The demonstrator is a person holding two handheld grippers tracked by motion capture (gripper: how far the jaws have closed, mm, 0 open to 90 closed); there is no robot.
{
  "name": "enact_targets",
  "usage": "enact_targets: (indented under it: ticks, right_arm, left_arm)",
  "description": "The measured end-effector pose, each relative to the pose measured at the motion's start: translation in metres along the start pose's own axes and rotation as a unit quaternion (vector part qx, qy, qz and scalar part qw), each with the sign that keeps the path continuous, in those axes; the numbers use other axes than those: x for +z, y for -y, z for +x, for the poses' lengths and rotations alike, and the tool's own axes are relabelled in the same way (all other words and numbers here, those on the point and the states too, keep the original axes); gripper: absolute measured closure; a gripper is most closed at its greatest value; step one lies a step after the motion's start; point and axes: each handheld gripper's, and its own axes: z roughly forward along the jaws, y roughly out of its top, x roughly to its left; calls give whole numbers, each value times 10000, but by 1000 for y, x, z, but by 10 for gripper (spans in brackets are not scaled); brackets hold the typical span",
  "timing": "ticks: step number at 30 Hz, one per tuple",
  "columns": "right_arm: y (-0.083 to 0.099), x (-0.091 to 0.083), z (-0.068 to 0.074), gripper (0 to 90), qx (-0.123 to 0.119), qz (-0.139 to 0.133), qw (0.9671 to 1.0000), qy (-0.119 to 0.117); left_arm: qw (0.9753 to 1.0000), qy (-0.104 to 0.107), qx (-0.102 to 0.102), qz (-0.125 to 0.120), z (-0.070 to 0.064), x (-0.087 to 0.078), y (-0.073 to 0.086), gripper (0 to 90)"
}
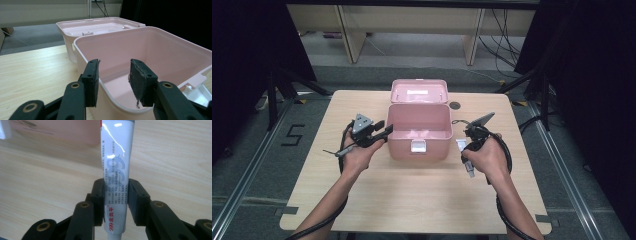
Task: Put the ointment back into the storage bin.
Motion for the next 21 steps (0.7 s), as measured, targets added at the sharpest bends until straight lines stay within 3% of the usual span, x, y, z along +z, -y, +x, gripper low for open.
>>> enact_targets:
  ticks: [6,7,8,17,19,20,21]
  right_arm:
    - [-4,-3,1,695,60,-34,10000,11]
    - [-4,-4,3,695,216,4,9998,1]
    - [-5,-5,0,695,61,-114,9999,-5]
    - [-14,-18,3,695,215,-251,9995,1]
    - [-18,-22,2,695,54,-301,9995,5]
    - [-19,-24,5,695,180,-253,9995,-2]
    - [-21,-26,3,694,-5,-332,9994,30]
  left_arm:
    - [10000,-2,2,0,0,0,0,589]
    - [10000,-4,6,1,1,0,-1,589]
    - [10000,-5,9,2,1,0,-1,589]
    - [10000,4,5,-3,0,0,0,589]
    - [10000,4,11,-1,0,0,0,589]
    - [10000,2,5,-3,0,0,0,589]
    - [10000,-4,7,-6,0,0,0,589]
